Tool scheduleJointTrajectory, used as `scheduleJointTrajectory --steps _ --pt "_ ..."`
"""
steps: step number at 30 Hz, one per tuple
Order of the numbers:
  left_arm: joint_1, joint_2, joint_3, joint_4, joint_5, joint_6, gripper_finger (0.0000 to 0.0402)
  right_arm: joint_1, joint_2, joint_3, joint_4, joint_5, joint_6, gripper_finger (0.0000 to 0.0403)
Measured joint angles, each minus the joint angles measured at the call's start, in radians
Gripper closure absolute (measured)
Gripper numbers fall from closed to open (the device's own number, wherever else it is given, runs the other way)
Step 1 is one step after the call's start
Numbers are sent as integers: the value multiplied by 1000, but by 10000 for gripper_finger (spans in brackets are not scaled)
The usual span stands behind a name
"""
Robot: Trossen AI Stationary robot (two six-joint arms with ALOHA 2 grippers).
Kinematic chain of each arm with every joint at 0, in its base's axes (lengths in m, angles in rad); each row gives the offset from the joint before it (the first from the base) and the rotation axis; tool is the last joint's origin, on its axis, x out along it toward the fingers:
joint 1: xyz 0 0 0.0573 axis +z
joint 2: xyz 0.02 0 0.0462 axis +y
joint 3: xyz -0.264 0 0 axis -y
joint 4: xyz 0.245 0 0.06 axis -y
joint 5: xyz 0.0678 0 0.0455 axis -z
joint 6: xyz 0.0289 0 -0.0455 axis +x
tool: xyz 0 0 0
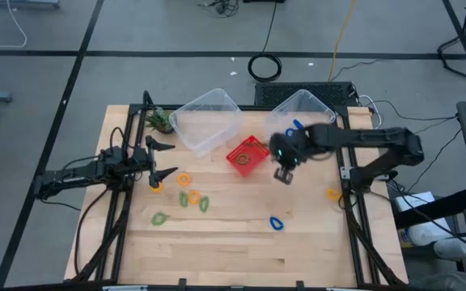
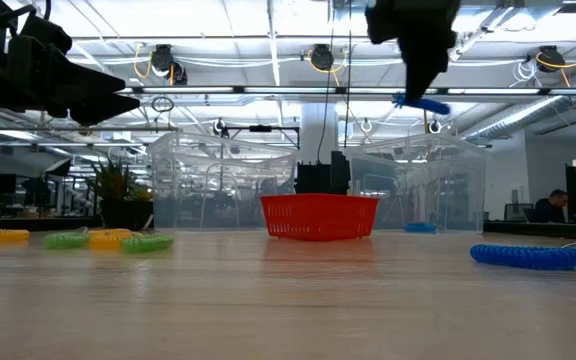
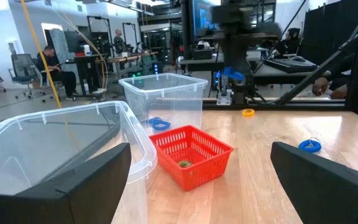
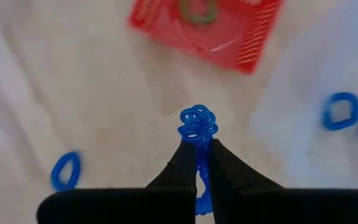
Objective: Sort spring keychains
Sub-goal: Put the blue spring keychain into the right transparent bin
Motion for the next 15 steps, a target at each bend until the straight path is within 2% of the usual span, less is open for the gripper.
scheduleJointTrajectory --steps 5,15 --pt "0 0 0 0 0 0 7 -153 36 56 -21 -1 -69 402" --pt "0 0 0 0 0 0 7 -399 44 63 -23 -2 -139 401"
